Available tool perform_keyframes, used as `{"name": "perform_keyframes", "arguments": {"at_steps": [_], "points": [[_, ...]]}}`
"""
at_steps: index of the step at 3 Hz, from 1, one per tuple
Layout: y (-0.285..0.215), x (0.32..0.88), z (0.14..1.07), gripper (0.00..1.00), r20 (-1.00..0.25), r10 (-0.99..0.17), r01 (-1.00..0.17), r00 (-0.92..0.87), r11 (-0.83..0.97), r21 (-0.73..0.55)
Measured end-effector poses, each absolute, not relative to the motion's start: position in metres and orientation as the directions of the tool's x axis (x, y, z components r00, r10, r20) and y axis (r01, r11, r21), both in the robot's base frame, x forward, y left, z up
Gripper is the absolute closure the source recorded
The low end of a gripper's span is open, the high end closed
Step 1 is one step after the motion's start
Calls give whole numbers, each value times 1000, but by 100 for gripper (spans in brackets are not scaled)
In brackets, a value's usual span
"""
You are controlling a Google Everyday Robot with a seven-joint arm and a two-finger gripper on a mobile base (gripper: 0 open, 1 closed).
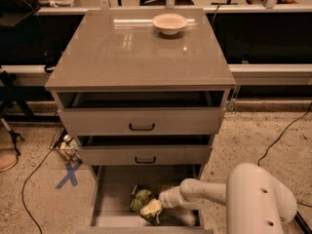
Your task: Pick green jalapeno chip bag from bottom drawer and place on counter
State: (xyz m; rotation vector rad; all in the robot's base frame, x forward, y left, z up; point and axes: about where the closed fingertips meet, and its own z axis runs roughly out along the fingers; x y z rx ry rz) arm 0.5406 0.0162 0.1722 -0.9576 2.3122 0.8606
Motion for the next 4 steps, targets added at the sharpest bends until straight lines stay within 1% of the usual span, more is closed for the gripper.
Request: {"name": "perform_keyframes", "arguments": {"at_steps": [1,2,4], "points": [[30,546,152,0,-620,-460,-753,-636,545,369],[37,546,134,18,-598,-474,-750,-646,540,382],[41,545,128,65,-588,-485,-752,-647,533,389]]}}
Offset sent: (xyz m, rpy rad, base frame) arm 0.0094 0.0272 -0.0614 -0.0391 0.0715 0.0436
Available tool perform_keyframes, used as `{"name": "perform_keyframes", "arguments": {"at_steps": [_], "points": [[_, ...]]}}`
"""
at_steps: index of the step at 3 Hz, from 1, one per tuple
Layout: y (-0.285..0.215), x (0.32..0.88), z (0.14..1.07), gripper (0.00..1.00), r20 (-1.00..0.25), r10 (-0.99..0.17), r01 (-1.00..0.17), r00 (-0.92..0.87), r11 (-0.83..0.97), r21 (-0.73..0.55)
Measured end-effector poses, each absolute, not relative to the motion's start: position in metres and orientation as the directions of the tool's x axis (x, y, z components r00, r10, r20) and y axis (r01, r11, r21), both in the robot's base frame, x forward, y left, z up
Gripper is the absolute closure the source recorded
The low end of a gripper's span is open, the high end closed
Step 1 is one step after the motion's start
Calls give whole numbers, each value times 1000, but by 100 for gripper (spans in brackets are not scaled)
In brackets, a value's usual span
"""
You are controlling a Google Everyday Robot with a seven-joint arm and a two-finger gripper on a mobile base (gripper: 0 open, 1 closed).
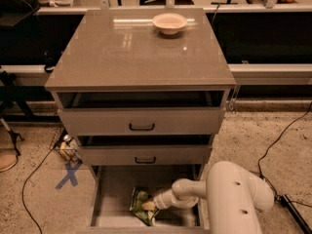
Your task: Pick green jalapeno chip bag from bottom drawer and place on counter
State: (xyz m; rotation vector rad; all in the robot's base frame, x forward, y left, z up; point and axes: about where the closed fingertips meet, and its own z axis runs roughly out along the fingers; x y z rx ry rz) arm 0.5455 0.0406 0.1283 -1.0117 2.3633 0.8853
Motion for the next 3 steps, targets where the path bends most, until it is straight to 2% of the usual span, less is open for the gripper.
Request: {"name": "perform_keyframes", "arguments": {"at_steps": [1,2,3], "points": [[29,545,155,89,-629,-472,-766,-618,541,347],[6,544,229,100,-733,-442,-805,-518,542,242],[-31,536,302,100,-805,-412,-818,-426,556,148]]}}
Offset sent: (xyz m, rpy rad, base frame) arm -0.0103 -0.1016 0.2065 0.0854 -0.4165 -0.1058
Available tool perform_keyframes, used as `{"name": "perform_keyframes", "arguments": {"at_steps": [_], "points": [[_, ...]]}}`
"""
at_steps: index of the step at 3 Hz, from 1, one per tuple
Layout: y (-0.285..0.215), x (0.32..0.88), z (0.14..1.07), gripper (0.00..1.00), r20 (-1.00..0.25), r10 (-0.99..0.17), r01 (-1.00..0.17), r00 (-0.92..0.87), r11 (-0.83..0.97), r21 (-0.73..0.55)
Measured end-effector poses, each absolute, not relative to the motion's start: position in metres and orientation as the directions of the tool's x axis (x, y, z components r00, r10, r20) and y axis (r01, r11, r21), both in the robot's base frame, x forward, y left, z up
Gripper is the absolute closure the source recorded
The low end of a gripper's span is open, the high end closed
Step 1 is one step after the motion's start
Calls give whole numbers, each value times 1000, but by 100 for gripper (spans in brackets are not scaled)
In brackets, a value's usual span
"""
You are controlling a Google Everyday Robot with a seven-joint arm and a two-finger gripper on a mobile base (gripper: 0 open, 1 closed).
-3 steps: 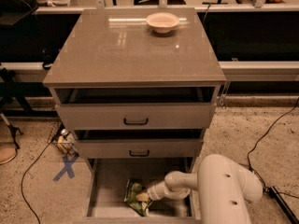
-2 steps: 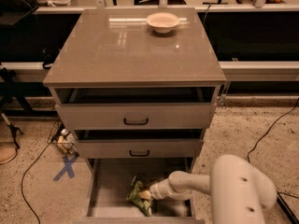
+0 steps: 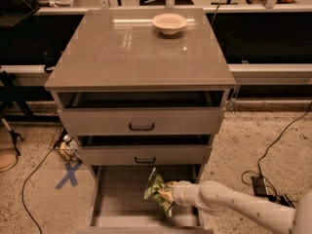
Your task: Pick green jalapeno chip bag from bottom drawer and place on counter
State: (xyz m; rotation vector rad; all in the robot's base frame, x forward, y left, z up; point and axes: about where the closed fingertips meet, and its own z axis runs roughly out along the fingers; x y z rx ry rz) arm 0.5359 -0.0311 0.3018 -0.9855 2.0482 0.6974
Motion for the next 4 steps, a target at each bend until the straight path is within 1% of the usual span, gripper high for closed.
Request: {"name": "perform_keyframes", "arguments": {"at_steps": [1,2,3,4], "points": [[-61,533,314,100,-816,-384,-789,-433,599,137],[-61,533,314,100,-816,-384,-789,-433,599,137],[-70,530,337,100,-848,-358,-792,-391,600,112],[-79,515,405,100,-896,-367,-820,-252,572,-4]]}}
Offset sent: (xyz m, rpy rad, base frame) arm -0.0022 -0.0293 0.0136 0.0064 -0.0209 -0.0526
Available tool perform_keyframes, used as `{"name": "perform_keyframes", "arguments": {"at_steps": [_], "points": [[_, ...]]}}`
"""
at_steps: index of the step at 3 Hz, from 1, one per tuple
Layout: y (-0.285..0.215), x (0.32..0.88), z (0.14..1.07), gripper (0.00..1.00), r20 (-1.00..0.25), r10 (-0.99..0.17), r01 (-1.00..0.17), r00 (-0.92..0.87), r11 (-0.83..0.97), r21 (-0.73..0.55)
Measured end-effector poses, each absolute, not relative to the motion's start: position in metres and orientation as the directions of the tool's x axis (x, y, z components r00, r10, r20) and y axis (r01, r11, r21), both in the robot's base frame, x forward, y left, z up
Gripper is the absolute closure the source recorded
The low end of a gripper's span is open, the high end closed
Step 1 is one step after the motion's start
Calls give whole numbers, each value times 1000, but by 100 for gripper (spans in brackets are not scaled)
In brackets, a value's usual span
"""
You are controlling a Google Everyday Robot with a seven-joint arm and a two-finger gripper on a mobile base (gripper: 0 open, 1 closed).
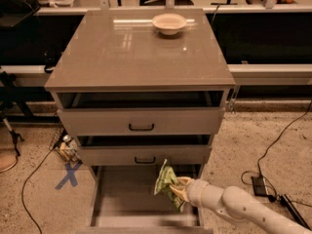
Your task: Pick green jalapeno chip bag from bottom drawer and place on counter
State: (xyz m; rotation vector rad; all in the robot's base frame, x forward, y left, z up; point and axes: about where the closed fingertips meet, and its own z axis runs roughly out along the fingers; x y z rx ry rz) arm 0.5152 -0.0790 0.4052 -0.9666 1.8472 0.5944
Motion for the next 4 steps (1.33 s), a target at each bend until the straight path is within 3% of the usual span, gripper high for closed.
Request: {"name": "perform_keyframes", "arguments": {"at_steps": [2,4], "points": [[-90,452,561,100,-898,-436,-805,53,514,-297],[-101,450,571,100,-900,-432,-783,54,541,-307]]}}
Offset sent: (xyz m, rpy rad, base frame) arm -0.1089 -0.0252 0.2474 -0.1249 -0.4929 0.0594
